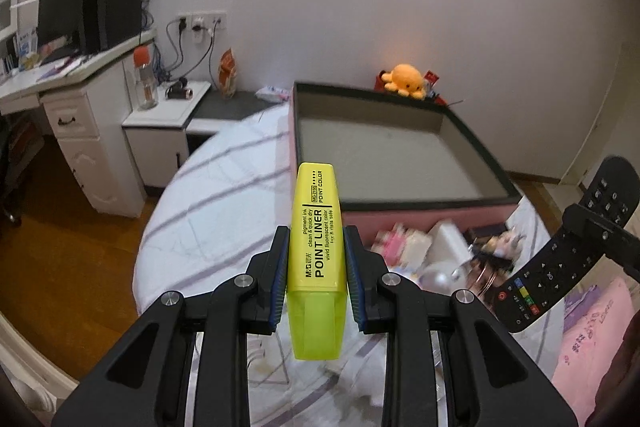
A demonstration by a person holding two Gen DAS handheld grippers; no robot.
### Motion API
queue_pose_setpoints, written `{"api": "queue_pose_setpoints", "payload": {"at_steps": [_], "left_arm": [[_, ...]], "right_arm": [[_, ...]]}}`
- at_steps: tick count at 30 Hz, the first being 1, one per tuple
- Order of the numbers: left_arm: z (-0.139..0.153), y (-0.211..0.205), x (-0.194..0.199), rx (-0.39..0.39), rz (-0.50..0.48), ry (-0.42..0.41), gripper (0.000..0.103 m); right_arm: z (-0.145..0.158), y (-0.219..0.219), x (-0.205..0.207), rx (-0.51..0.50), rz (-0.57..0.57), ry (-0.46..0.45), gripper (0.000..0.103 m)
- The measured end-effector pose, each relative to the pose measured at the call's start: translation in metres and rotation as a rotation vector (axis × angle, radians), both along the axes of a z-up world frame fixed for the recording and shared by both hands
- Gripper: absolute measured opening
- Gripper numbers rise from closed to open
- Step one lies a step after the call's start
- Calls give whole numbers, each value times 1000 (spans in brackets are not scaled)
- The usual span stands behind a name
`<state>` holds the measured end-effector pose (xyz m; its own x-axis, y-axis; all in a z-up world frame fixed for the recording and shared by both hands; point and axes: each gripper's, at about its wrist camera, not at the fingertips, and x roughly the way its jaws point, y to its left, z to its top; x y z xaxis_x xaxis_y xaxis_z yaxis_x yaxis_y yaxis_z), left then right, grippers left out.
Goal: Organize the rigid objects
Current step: 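Lower the highlighter into the box and open the left tool while the right tool releases the remote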
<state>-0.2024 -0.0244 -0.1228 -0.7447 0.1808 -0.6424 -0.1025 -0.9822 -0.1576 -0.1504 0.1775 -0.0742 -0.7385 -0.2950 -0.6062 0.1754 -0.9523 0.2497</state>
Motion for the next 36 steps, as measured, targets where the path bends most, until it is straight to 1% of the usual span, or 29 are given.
{"api": "queue_pose_setpoints", "payload": {"at_steps": [3, 6, 10, 13, 15, 19, 24, 25, 26, 27, 28, 29, 30, 32, 35, 36], "left_arm": [[14, 9, -11, -1, -11, 23, 26], [25, 19, -29, 0, -23, 37, 26], [31, 36, -68, -12, -34, 45, 26], [28, 46, -94, -13, -42, 37, 26], [23, 53, -114, -18, -42, 29, 26], [5, 64, -149, -18, -41, -20, 26], [-27, 73, -170, -39, -36, -102, 28], [-34, 74, -173, -53, -31, -122, 35], [-36, 75, -174, -58, -29, -129, 51], [-40, 74, -174, -63, -22, -133, 63], [-40, 75, -173, -71, -13, -132, 83], [-39, 74, -170, -62, -15, -119, 87], [-37, 75, -168, -59, -21, -111, 90], [-31, 76, -161, -84, -11, -79, 100], [-20, 72, -150, -106, 13, -47, 102], [-17, 70, -147, -105, 19, -41, 102]], "right_arm": [[17, -4, -12, -17, 34, 35, 17], [29, -6, -36, -21, 53, 57, 17], [30, -6, -80, -10, 64, 54, 17], [19, -3, -119, -15, 67, 18, 17], [9, 3, -136, -27, 69, -7, 17], [-18, 4, -173, -30, 83, -93, 17], [-51, 1, -198, 0, 112, -194, 18], [-55, 1, -201, 2, 111, -204, 19], [-60, 2, -204, 4, 103, -216, 19], [-64, 3, -207, 1, 97, -228, 28], [-67, 3, -209, 0, 94, -240, 38], [-71, 4, -210, 7, 87, -252, 68], [-73, 4, -209, 22, 78, -248, 84], [-72, 7, -205, 27, 67, -240, 84], [-62, 10, -194, 15, 33, -215, 88], [-57, 12, -188, 16, 21, -196, 95]]}}
